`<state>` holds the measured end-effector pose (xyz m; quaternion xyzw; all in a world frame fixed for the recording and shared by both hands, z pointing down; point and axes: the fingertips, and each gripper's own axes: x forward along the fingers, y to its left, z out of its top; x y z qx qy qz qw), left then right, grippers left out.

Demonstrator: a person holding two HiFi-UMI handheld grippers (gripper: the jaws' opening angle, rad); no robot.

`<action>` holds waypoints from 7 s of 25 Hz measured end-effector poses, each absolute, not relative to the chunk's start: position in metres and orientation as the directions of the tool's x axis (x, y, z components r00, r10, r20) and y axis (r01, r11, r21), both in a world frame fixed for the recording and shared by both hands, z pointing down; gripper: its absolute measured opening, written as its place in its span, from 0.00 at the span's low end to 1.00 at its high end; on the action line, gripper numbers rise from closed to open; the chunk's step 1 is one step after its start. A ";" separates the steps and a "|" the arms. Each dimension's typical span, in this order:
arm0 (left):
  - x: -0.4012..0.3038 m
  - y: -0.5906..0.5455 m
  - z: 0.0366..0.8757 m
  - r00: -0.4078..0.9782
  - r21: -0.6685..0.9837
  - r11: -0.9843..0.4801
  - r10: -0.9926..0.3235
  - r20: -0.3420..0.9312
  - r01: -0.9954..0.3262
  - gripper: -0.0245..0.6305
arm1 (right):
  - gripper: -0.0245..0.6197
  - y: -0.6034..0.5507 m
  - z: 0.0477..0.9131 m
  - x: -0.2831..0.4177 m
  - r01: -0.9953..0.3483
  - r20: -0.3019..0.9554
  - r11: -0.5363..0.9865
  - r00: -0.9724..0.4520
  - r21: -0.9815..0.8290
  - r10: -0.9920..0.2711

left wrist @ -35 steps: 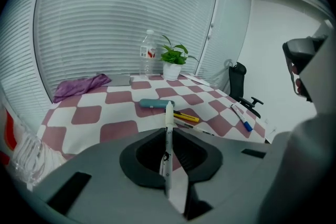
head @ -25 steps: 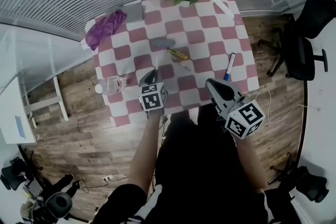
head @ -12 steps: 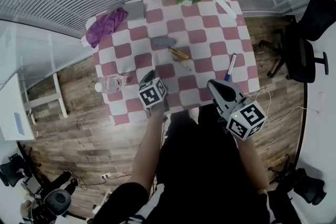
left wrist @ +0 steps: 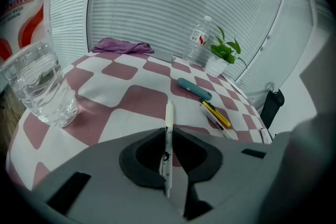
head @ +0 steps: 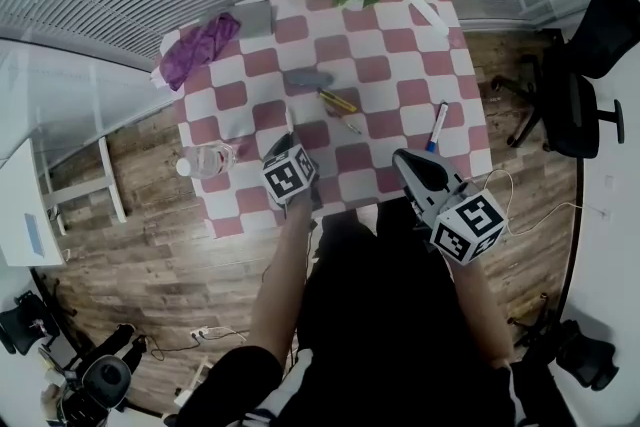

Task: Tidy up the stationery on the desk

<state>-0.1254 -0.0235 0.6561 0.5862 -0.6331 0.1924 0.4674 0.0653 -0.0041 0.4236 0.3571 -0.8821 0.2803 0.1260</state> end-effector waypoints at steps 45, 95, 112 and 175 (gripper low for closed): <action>-0.092 -0.028 0.568 0.252 0.227 -0.123 -0.637 0.728 -0.966 0.10 | 0.07 -0.025 0.529 0.160 -0.898 0.633 0.273 -0.438 -0.345 -0.639; -0.099 0.023 0.565 0.321 0.326 -0.117 -0.644 0.695 -0.938 0.10 | 0.16 -0.035 0.626 0.183 -0.984 0.801 0.073 -0.176 -0.164 -0.572; -0.111 0.044 0.555 0.354 0.387 -0.102 -0.661 0.661 -0.916 0.10 | 0.16 -0.018 0.608 -0.007 -0.857 0.723 0.328 -0.513 -0.398 -0.463; -0.124 0.053 0.550 0.337 0.379 -0.091 -0.675 0.657 -0.921 0.10 | 0.22 -0.047 0.615 -0.023 -0.764 0.730 0.642 -0.408 0.056 -0.549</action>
